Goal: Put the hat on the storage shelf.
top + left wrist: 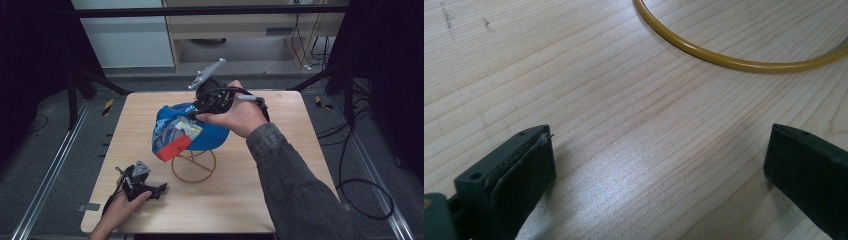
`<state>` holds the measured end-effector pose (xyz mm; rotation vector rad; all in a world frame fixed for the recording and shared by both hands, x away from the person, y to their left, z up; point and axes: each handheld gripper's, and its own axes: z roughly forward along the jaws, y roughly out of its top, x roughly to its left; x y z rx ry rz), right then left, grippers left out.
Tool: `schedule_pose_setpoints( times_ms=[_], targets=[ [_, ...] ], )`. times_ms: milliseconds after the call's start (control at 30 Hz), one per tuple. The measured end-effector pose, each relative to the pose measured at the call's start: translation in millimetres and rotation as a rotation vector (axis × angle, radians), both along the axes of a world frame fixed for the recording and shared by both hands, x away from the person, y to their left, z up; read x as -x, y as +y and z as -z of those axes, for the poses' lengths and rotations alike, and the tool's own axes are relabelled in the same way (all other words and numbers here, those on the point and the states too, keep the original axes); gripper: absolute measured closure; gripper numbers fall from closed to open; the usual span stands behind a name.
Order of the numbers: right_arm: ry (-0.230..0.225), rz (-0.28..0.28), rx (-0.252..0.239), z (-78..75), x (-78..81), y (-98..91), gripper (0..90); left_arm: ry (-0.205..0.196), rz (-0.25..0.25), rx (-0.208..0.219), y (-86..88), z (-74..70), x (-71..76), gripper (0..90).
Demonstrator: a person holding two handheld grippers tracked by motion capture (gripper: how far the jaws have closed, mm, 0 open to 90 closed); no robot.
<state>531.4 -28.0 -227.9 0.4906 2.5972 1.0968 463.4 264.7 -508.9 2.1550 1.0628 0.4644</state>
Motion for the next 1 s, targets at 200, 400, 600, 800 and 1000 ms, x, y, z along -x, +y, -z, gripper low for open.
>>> schedule_pose_setpoints(
  times_ms=[200, 400, 600, 800, 1000],
  targets=[
    [0.003, 0.024, -0.019, -0.9, 2.1, -14.5, 55.3, 0.000, 0.000, 0.000, 0.0, 0.0, 0.0, 0.0],
    [0.000, 0.038, -0.031, 0.1, 5.7, -20.4, 49.0, 0.000, 0.001, 0.001, 0.0, 0.1, 0.0, 0.0],
    [-0.014, 0.065, -0.035, 3.7, 11.6, -27.8, 36.6, 0.000, 0.000, 0.000, 0.0, 0.0, 0.0, 0.0],
    [-0.028, 0.100, -0.048, 6.4, 14.6, -39.4, 24.7, 0.000, -0.001, 0.001, -0.1, 0.0, 0.0, 0.0],
    [-0.023, 0.150, -0.056, 10.4, 17.0, -50.4, 12.4, 0.000, 0.000, 0.000, 0.0, 0.0, 0.1, 0.0]
  ],
)
